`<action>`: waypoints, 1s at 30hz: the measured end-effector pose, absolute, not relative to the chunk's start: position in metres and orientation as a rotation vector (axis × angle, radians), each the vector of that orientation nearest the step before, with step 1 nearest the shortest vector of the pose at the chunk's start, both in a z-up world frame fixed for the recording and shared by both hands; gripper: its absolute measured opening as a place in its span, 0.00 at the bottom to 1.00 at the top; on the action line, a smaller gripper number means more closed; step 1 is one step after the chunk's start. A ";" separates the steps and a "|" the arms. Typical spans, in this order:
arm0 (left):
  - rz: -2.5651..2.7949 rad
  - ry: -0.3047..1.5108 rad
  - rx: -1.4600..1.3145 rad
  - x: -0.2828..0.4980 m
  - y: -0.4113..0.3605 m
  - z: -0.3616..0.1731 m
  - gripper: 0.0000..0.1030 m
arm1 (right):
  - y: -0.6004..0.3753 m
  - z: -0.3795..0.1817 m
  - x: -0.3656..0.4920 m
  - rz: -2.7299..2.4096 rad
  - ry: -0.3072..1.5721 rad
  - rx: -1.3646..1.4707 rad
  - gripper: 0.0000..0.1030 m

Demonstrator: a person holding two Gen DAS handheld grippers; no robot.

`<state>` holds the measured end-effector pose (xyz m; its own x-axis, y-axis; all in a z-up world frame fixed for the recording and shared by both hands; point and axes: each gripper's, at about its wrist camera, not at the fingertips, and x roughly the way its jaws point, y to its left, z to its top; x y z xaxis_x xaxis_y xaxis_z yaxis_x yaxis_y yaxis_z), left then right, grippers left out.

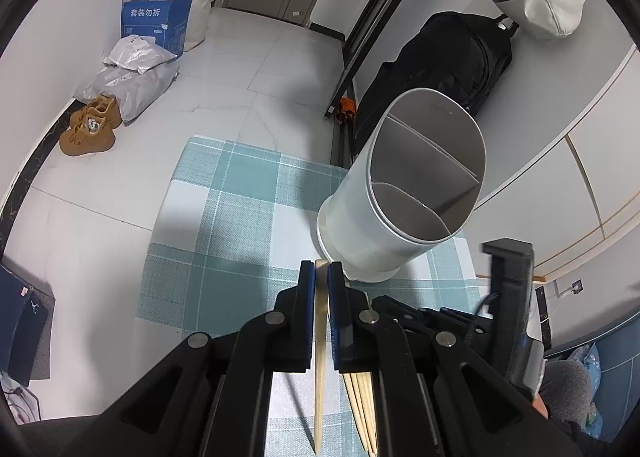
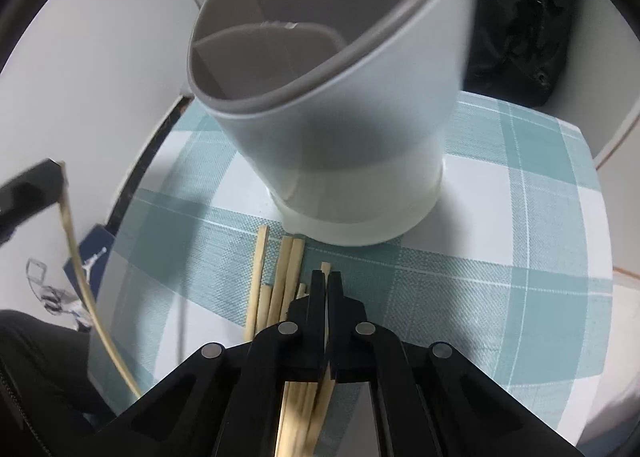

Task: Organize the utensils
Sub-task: 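Lift the chopsticks and carry both tools over the white utensil holder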

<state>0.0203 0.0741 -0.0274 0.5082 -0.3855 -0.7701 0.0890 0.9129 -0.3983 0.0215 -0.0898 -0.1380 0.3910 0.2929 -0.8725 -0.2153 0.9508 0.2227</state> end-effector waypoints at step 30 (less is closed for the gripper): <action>-0.295 1.019 -0.314 0.017 0.067 -0.027 0.03 | -0.064 -0.142 0.017 0.282 1.202 -0.156 0.16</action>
<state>0.0168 0.0672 -0.0273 0.4929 -0.3826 -0.7815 0.0936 0.9162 -0.3895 0.0174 -0.0642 -0.1421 0.3310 0.1324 -0.9343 -0.2966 0.9545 0.0302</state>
